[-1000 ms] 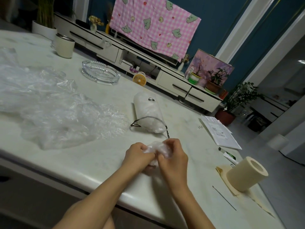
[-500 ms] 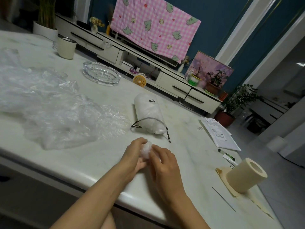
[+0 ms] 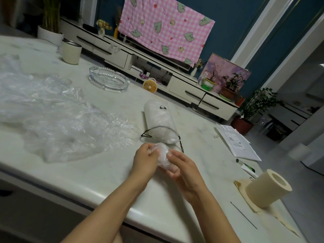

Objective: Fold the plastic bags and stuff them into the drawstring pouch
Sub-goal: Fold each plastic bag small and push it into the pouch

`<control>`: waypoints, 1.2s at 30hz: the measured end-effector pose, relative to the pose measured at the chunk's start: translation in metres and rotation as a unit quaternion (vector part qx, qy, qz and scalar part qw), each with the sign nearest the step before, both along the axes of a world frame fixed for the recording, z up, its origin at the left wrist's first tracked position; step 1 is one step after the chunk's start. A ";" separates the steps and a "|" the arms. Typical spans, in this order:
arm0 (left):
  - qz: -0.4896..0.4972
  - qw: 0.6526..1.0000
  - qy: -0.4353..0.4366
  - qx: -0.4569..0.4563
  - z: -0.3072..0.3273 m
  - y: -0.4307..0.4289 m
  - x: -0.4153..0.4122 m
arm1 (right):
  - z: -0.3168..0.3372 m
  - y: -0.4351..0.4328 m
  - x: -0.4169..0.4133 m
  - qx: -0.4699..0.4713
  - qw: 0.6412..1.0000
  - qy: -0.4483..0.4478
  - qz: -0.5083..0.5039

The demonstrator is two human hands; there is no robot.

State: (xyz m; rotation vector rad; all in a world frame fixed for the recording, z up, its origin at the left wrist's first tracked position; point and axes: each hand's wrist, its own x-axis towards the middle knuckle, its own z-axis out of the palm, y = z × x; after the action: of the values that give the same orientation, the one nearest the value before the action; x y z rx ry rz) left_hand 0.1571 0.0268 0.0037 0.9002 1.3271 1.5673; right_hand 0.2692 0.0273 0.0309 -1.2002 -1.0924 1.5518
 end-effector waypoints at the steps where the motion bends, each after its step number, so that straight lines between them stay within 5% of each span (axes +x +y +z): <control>1: 0.004 1.000 0.011 0.004 -0.001 0.002 -0.001 | -0.001 0.001 0.000 0.008 1.000 -0.008 0.003; 8: 0.044 0.981 0.176 0.063 -0.008 0.017 0.006 | -0.004 0.020 -0.001 0.095 0.980 -0.159 -0.072; 14: 0.153 0.852 0.492 0.090 -0.018 0.055 -0.002 | -0.002 0.032 0.015 0.137 0.963 -0.200 -0.114; 20: 0.071 0.819 0.570 0.006 -0.011 0.090 -0.005 | -0.001 0.041 0.040 0.211 0.933 -0.285 -0.061; 25: 0.040 0.856 0.511 0.064 0.000 0.095 -0.020 | 0.001 0.051 0.040 0.290 0.886 -0.356 -0.062; 30: -0.002 0.943 0.309 0.122 0.015 0.063 -0.023 | 0.000 0.061 0.020 0.452 0.790 -0.398 -0.115; 36: -0.037 0.959 0.251 0.123 0.021 0.049 -0.009 | -0.004 0.074 0.012 0.517 0.739 -0.419 -0.106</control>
State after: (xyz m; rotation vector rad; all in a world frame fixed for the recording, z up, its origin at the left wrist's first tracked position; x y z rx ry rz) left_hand 0.1476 0.0758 0.0252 1.5655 1.4330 1.5220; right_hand 0.2816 0.1018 0.0266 -1.0852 -1.9181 -0.0347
